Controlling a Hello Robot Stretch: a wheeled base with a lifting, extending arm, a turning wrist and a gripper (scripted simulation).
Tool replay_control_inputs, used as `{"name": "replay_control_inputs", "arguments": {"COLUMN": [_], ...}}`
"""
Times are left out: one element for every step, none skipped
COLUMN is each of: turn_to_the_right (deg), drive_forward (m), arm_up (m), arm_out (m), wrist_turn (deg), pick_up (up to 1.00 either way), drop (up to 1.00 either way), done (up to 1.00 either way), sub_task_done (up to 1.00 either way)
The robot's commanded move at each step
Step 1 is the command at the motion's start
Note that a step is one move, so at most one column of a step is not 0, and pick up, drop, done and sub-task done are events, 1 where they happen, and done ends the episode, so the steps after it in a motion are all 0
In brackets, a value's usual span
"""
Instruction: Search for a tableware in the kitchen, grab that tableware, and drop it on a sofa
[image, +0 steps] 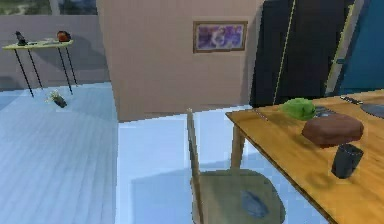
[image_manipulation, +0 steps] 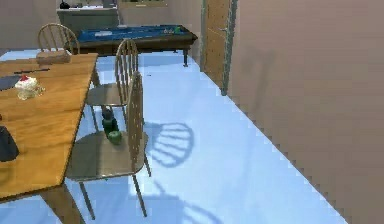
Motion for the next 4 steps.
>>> {"name": "replay_control_inputs", "arguments": {"turn_to_the_right": [30.0, 3.0, 0.0, -45.0], "drive_forward": [0.0, 0.0, 0.35, 0.0], "arm_up": [0.0, 0.0, 0.0, 0.0], "arm_out": [0.0, 0.0, 0.0, 0.0], "wrist_turn": [0.0, 0.0, 0.0, 0.0], "pick_up": [0.0, 0.0, 0.0, 0.0], "drop": [0.0, 0.0, 0.0, 0.0], "done": [0.0, 0.0, 0.0, 0.0], "sub_task_done": [0.0, 0.0, 0.0, 0.0]}}
